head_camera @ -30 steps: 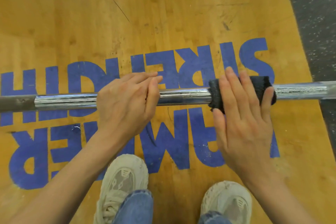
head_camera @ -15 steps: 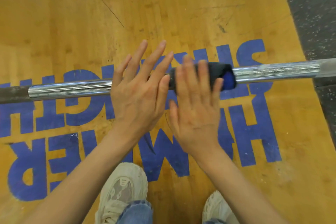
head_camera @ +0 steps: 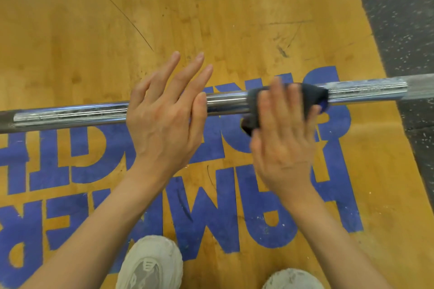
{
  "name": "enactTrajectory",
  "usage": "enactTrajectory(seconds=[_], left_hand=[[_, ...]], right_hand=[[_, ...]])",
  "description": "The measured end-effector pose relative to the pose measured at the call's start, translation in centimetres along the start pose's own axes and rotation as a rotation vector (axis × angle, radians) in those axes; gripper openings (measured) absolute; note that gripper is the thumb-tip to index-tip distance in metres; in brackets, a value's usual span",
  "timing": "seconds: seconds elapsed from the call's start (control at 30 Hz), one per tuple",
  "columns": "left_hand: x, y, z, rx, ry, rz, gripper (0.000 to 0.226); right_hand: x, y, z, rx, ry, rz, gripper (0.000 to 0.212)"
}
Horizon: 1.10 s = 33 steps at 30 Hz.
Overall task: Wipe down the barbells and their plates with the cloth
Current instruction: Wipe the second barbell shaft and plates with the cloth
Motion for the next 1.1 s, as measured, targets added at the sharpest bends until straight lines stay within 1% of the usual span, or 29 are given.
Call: enactTrajectory(seconds=[0.03, 0.1, 0.13, 0.17, 0.23, 0.27, 0.33, 0.37, 0.47, 0.53, 0.57, 0.6, 0.67, 0.8, 0.83, 0.87, 0.93, 0.97, 1.0, 1.03, 1.07, 1.1], left_hand=[[0.1, -0.2, 0.0, -0.002, 0.003, -0.004, 0.047], [0.3, -0.5, 0.0, -0.013, 0.014, -0.008, 0.048], [0.3, -0.6, 0.1, -0.016, 0.024, -0.009, 0.048], [0.4, -0.7, 0.2, -0.016, 0.032, -0.01, 0.048], [0.4, -0.8, 0.4, -0.017, 0.043, -0.01, 0.048], [0.4, -0.8, 0.4, -0.022, 0.048, -0.011, 0.047], [0.3, -0.7, 0.3, -0.033, 0.043, -0.021, 0.046], [0.3, -0.8, 0.2, -0.037, 0.033, -0.024, 0.046], [0.3, -0.6, 0.2, -0.048, 0.019, -0.018, 0.046], [0.3, -0.4, 0.2, -0.048, 0.003, -0.022, 0.044], [0.2, -0.3, 0.1, -0.045, -0.007, -0.023, 0.043], [0.2, -0.2, 0.0, -0.043, -0.015, -0.023, 0.043], [0.1, 0.1, 0.0, -0.039, -0.023, -0.021, 0.043], [-0.3, 0.9, -0.1, -0.052, -0.02, -0.02, 0.043], [-0.4, 1.1, -0.3, -0.055, -0.019, -0.017, 0.043], [-0.5, 1.2, -0.4, -0.057, -0.017, -0.011, 0.043], [-0.9, 1.6, -0.7, -0.052, 0.002, 0.01, 0.042], [-1.0, 1.8, -0.8, -0.051, 0.011, 0.015, 0.042], [-1.2, 2.0, -0.8, -0.05, 0.014, 0.02, 0.042], [-1.3, 2.1, -0.9, -0.05, 0.015, 0.026, 0.042], [-1.3, 2.4, -1.0, -0.05, 0.013, 0.034, 0.042], [-1.4, 2.6, -1.1, -0.049, 0.011, 0.041, 0.042]], right_hand=[[-0.1, 0.1, -0.8, 0.074, -0.031, -0.009, 0.069], [0.0, -0.7, 0.3, 0.171, -0.115, -0.011, 0.063], [0.3, -1.2, 1.7, 0.16, -0.151, 0.011, 0.062], [0.5, -1.5, 3.2, 0.104, -0.164, 0.039, 0.061], [0.7, -1.6, 4.3, -0.025, -0.104, 0.074, 0.062], [0.6, -1.4, 3.7, -0.044, -0.063, 0.084, 0.063], [0.1, -0.8, 2.1, -0.003, -0.028, 0.075, 0.066], [-0.2, -0.9, 1.8, 0.024, -0.041, 0.071, 0.063], [-0.9, -3.1, 2.6, 0.07, -0.096, 0.054, 0.049], [-0.9, -5.9, 3.0, 0.103, -0.11, 0.002, 0.034], [-0.9, -7.4, 2.7, 0.13, -0.083, -0.033, 0.033], [-1.0, -9.0, 2.3, 0.159, -0.036, -0.067, 0.038], [-1.3, -10.4, 1.9, 0.176, 0.028, -0.061, 0.043], [-2.0, -5.2, 2.7, 0.141, -0.094, 0.086, 0.039], [-2.4, -4.4, 3.0, 0.158, -0.094, 0.099, 0.041], [-2.5, -4.3, 3.1, 0.162, -0.094, 0.073, 0.04], [-2.5, -7.0, 2.8, 0.143, 0.005, 0.059, 0.037], [-2.4, -9.0, 2.9, 0.104, 0.093, 0.17, 0.041], [-1.7, -10.3, 3.1, 0.015, 0.141, 0.372, 0.044], [-1.0, -10.3, 2.8, -0.025, 0.129, 0.568, 0.038], [-0.7, -9.7, 2.5, -0.004, 0.101, 0.642, 0.033], [-0.9, -8.7, 2.6, -0.005, 0.107, 0.612, 0.041]])
Point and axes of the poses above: each hand's wrist, its own y-axis away from the middle knuckle, its own x-axis out of the palm, z = x × y, the point moved 5 cm from there along -y, towards the middle knuckle, and after that the axes turned 2 degrees about -x, right-handed, at the moved point
